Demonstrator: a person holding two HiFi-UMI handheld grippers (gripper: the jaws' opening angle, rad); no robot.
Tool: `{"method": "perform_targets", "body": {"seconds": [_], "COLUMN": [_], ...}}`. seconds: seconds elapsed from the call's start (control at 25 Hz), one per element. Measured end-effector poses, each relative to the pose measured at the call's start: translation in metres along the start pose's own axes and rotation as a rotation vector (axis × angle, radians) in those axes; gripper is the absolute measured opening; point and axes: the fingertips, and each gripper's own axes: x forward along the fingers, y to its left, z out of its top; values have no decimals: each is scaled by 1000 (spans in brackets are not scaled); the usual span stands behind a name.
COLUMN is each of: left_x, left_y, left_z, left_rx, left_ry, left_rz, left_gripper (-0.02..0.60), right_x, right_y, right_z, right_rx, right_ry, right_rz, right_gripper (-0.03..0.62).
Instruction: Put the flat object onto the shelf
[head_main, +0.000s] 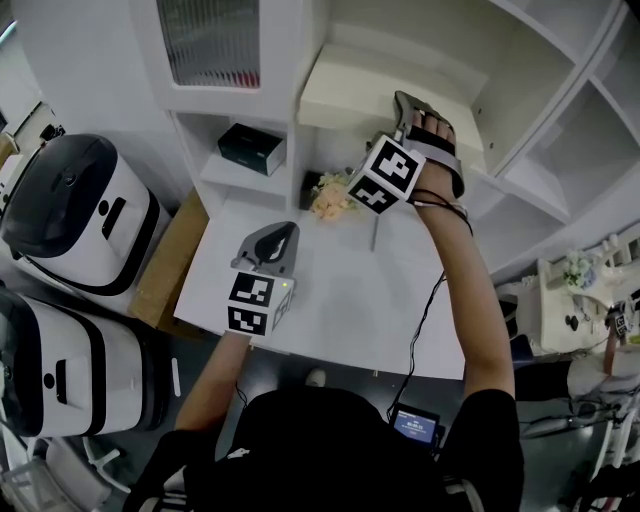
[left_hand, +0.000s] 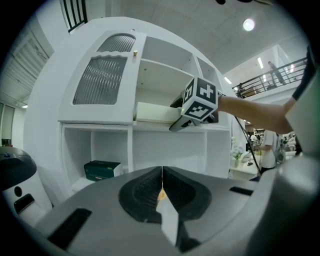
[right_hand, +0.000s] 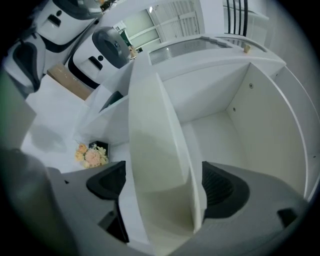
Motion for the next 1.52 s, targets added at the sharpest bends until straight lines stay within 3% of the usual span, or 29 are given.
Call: {"method": "perform_targets", "body": {"seconds": [0.68,0.84,1.16,1.32,1.52], "left_x": [-37,-45,-64,-76,-89], "left_y": [-14,-19,-28,-34,-45], "left_z": [7,10,12,12,14], "left_rx": [31,38,50,66,67], "left_ry": [-17,-23,-32,-30,-38], "left_rz": [-44,-58,-84,-95,-109], "left_gripper": [5,5,5,5,5], "right_x": [-70,-87,-123,-142,-165], "right_y": [8,5,18,26,46], "right_z": [-8,-11,-18,-22,-27], "right_rx": [181,224,316,360,428], "right_ry": [-27,-36,-45,-45,-45], "right_rz": [9,-14,-22,-41,-9], "right_gripper": [431,333,261,177,149]}}
